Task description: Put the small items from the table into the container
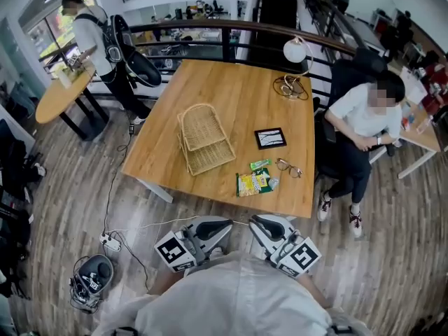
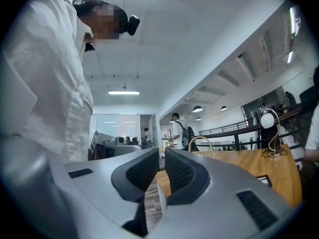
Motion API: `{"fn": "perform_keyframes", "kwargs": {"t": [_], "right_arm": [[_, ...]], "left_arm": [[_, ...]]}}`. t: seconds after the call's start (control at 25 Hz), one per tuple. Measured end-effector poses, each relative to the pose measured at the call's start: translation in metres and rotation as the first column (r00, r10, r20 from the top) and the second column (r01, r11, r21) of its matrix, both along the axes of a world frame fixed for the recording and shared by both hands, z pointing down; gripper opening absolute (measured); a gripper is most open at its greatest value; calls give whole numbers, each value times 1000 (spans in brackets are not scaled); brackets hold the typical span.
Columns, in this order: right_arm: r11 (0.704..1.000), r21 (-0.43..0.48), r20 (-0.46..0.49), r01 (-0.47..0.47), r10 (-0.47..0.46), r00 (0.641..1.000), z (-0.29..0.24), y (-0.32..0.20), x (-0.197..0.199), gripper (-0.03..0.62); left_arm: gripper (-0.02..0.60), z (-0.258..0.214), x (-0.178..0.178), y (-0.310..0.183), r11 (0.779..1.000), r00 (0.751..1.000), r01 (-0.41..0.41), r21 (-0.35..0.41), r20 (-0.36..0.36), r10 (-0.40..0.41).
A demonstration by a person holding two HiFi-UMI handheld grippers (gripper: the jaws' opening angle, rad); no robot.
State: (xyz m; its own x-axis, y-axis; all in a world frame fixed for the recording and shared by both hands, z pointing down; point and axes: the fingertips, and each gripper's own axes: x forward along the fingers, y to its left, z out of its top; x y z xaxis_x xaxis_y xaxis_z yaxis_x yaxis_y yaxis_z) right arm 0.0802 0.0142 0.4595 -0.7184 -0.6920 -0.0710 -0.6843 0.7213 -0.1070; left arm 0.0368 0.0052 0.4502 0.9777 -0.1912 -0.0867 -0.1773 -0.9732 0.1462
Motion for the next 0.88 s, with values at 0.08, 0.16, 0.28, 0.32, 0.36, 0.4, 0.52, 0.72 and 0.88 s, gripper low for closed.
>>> {"fn": "perform_keyframes", "kwargs": {"t": [0.08,0.16,0.28,0.32,0.36,0.4,0.52,0.72,0.88], "right_arm": [[1000,6,-2,-8,8,1000,-3,-4,-2,20],[1000,7,-4,-20,20,1000,-6,-9,-3,20],[999,0,-8,-36,36,999,-7,-14,-6,20],[999,-3,-8,-41,41,999,-6,-16,-6,20],[999,-7,-8,-46,46,999,-5,-18,-7,20],[999,-11,-7,-50,50,999,-3,-20,-7,20],[998,-21,-10,-58,57,998,0,-28,-8,20],[997,-32,-41,-67,65,997,4,-49,-7,63],[997,-39,-73,-67,64,995,10,-67,-5,114]], "left_arm": [[8,-1,-2,-6,1000,1000,-5,3,-2,5],[8,-2,-5,-11,1000,1000,-9,2,-4,9],[8,-2,-9,-19,1000,1000,-21,-1,-1,21],[8,-2,-10,-21,1000,1000,-25,-3,-1,25],[8,-2,-11,-23,1000,1000,-29,-5,-3,29],[8,-2,-12,-25,999,999,-32,-5,-6,32],[8,-2,-16,-29,999,999,-39,-6,-8,39],[9,-2,-27,-35,999,999,-35,-12,-2,35],[8,-2,-34,-41,1000,1000,-27,-16,0,27]]}}
